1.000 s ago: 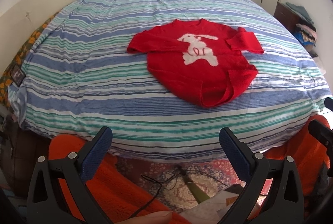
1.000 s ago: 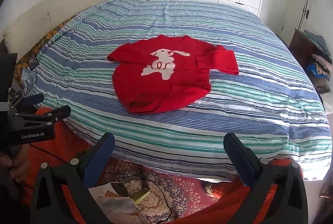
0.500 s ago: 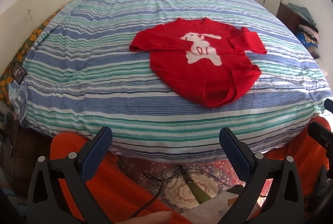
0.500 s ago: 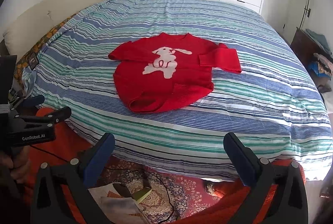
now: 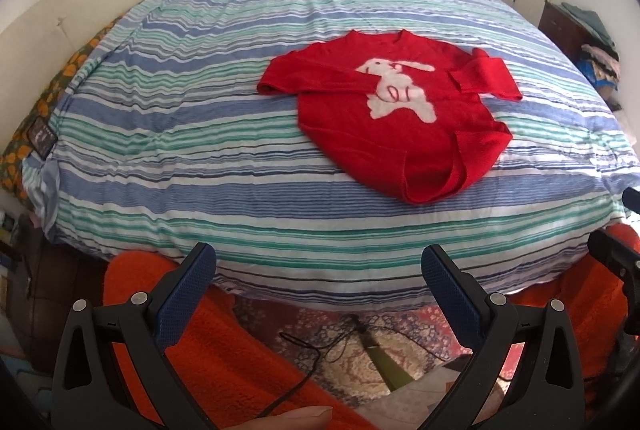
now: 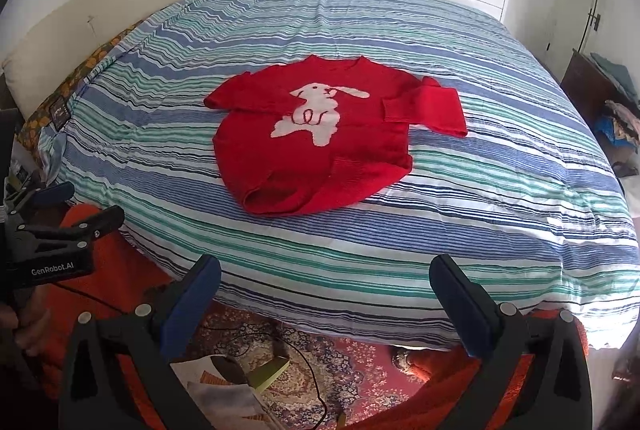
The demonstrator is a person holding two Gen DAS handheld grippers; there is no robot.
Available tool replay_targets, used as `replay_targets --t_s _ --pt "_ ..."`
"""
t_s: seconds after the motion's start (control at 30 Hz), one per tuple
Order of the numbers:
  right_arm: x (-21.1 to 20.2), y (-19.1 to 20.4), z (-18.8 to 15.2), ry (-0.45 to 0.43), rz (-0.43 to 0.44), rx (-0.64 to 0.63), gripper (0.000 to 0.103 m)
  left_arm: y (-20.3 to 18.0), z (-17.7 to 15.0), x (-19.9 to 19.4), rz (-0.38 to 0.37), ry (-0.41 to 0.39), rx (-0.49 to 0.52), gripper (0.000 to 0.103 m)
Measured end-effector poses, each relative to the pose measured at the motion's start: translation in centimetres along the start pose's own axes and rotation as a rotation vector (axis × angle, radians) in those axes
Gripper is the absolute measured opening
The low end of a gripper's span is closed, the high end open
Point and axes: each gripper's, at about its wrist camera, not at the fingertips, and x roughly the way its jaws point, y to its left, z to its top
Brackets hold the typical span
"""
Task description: Fold small clothes
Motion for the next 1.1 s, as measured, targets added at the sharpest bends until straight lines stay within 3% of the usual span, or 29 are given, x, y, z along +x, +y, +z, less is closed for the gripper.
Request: replay_targets --t_s 0.17,0.3,0.5,0.6,0.77,0.87,1.0,1.1 --pt "1.2 0.0 0.0 0.028 0.007 -0.010 0.103 -0.1 -0.1 0.2 0.004 0.002 0.005 0.102" --pt "4.5 -0.9 0.8 0.069 -0.010 -0.004 0.103 0.0 -0.3 0.1 0.008 0.003 0.005 0.102" --pt "13.0 -1.0 5.6 0.148 -0.052 -0.043 0.103 0.5 -0.4 -0.2 0.021 -0.003 -0.009 0.102" --pt "17.7 0.2 8.0 0.141 -0.069 -0.072 0.103 0.9 -0.6 -0.3 0.033 -0.001 -0.020 0.102" --pt "24.9 0.2 8.2 0.222 -0.133 -0.067 0.103 2.0 -1.5 -0.2 0.060 0.014 -0.038 0.102" --pt "23.9 -2.3 6.1 0.233 -0.237 0.007 0.103 2.8 -2.0 0.4 0.074 0.035 -0.057 0.102" --pt "18.3 -7.7 0.8 0.261 -0.275 0.209 0.103 3.0 -2.1 1.9 0.058 0.080 -0.069 0.102" --pt "14.4 -10.3 -3.2 0.271 -0.294 0.281 0.103 2.2 -1.2 2.9 0.045 0.084 -0.037 0.102"
